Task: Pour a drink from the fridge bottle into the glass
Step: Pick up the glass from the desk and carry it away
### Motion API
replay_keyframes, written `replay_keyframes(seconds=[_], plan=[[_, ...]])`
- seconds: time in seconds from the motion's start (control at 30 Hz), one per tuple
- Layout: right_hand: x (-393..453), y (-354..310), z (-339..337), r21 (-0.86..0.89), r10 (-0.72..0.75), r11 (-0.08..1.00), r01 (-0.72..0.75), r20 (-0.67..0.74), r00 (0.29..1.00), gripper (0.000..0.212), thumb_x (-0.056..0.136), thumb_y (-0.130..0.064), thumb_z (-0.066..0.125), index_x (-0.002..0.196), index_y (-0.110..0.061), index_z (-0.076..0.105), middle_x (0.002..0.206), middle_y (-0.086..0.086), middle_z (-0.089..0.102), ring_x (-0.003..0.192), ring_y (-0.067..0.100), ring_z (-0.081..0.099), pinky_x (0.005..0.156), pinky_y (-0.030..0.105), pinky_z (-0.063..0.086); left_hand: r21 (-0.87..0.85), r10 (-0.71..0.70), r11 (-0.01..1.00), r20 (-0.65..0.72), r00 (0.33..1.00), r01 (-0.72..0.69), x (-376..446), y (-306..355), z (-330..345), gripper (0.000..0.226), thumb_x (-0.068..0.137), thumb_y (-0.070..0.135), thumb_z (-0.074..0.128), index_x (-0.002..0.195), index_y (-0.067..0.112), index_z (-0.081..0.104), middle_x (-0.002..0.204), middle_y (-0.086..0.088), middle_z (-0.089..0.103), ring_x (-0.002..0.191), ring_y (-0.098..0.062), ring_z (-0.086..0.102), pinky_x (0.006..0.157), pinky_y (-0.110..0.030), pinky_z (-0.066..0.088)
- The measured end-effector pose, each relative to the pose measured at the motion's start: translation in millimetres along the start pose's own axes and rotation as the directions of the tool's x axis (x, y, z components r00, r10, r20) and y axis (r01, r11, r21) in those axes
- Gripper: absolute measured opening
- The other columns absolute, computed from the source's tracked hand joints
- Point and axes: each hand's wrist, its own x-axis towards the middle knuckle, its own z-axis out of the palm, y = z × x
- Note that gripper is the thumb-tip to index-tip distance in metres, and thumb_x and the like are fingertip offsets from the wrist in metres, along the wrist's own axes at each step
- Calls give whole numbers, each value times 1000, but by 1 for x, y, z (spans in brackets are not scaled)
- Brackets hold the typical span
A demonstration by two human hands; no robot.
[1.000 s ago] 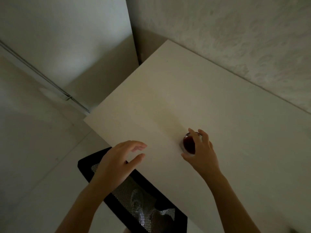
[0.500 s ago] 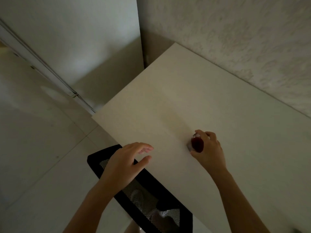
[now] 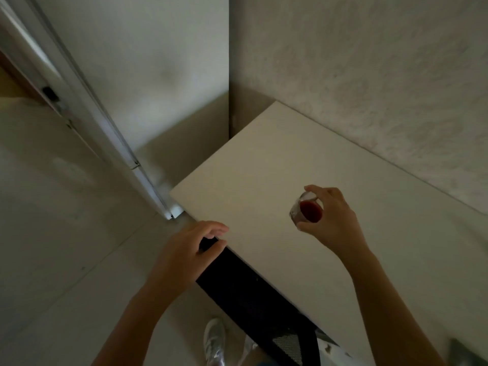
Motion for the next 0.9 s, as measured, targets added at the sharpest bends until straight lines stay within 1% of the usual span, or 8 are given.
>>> replay_keyframes(seconds=[0.07, 0.2, 0.27, 0.43, 0.6, 0.73, 0.83, 0.9], plan=[[-7, -20, -2, 9, -46, 999, 46, 18, 999, 71, 63, -29, 79, 126, -32, 48, 122, 3, 48, 102, 24, 55, 83, 33, 46, 6, -32, 999, -48, 998, 32, -16, -2, -14, 18, 88, 33, 60, 104, 40, 62, 99, 27, 63, 100, 7, 55, 79, -14, 44], [-20, -61, 6, 17, -184, 983, 183, 66, 981, 72, 62, -29, 80, 127, -31, 47, 123, 1, 47, 102, 22, 55, 83, 28, 44, -9, -116, 993, -219, 969, 117, -58, -8, -40, 24, 86, 27, 64, 99, 46, 58, 97, 25, 62, 96, 6, 55, 77, -16, 42], [-26, -81, 15, 20, -274, 962, 273, 111, 955, 75, 62, -29, 80, 128, -30, 45, 125, 2, 46, 104, 22, 55, 85, 28, 47, -45, -170, 985, -302, 938, 165, -84, -13, -46, 25, 84, 26, 66, 97, 46, 60, 98, 21, 64, 94, 3, 58, 78, -20, 44], [-50, -135, 40, 75, -439, 898, 433, 223, 871, 75, 61, -27, 79, 127, -32, 44, 121, 3, 45, 100, 22, 55, 87, 32, 51, -15, -210, 974, -431, 878, 225, -155, -27, -60, 21, 81, 27, 68, 98, 40, 64, 104, 26, 62, 92, 4, 60, 73, -24, 49], [-79, -185, 68, 99, -552, 830, 549, 294, 781, 76, 60, -25, 78, 128, -30, 45, 119, 4, 46, 98, 25, 55, 85, 38, 53, -24, -272, 954, -491, 827, 300, -213, -48, -77, 23, 81, 24, 68, 99, 38, 63, 110, 34, 56, 92, 11, 56, 70, -5, 40], [-99, -234, 98, 118, -624, 770, 627, 345, 701, 74, 63, -26, 79, 128, -29, 45, 119, 6, 48, 102, 24, 54, 90, 40, 51, -79, -329, 933, -578, 747, 350, -251, -73, -102, 19, 82, 30, 66, 97, 41, 62, 109, 37, 53, 94, 9, 57, 73, -20, 48], [-111, -275, 121, 133, -663, 729, 671, 377, 646, 71, 65, -30, 79, 129, -28, 46, 121, 7, 48, 105, 24, 54, 93, 37, 49, -76, -334, 926, -617, 712, 369, -272, -97, -125, 18, 80, 45, 58, 97, 43, 60, 105, 33, 58, 92, 8, 58, 73, -22, 47], [-120, -309, 139, 143, -687, 702, 698, 396, 609, 71, 66, -32, 79, 129, -26, 46, 121, 7, 48, 105, 23, 54, 93, 34, 48, -101, -360, 915, -642, 676, 391, -290, -118, -145, 18, 82, 37, 63, 100, 40, 61, 97, 27, 64, 91, 4, 60, 76, -25, 47]])
